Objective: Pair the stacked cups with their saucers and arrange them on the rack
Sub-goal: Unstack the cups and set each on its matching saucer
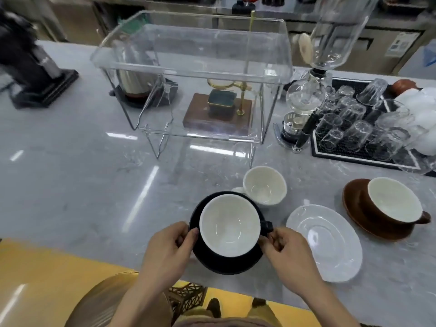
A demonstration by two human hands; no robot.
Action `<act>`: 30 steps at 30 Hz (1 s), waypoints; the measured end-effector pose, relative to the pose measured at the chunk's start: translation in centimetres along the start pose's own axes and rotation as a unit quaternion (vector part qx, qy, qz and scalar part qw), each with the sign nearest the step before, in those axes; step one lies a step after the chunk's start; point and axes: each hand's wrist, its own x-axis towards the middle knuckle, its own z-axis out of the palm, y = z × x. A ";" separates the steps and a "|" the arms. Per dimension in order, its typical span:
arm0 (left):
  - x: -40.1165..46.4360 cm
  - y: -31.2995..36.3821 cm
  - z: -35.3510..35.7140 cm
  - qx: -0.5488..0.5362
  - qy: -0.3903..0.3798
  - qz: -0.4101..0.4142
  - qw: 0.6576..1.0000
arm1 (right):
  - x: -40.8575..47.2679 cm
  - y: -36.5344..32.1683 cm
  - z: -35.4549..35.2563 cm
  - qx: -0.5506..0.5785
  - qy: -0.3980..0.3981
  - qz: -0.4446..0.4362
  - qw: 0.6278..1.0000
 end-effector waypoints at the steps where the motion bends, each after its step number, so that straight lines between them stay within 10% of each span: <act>1: -0.2 -0.7 -0.6 0.002 0.002 -0.007 1.000 | 0.1 -0.4 0.8 -0.004 -0.008 -0.004 1.000; 30: 1.0 -6.1 -2.1 0.062 0.043 -0.050 0.996 | 2.3 -2.3 7.6 -0.089 -0.056 -0.017 0.994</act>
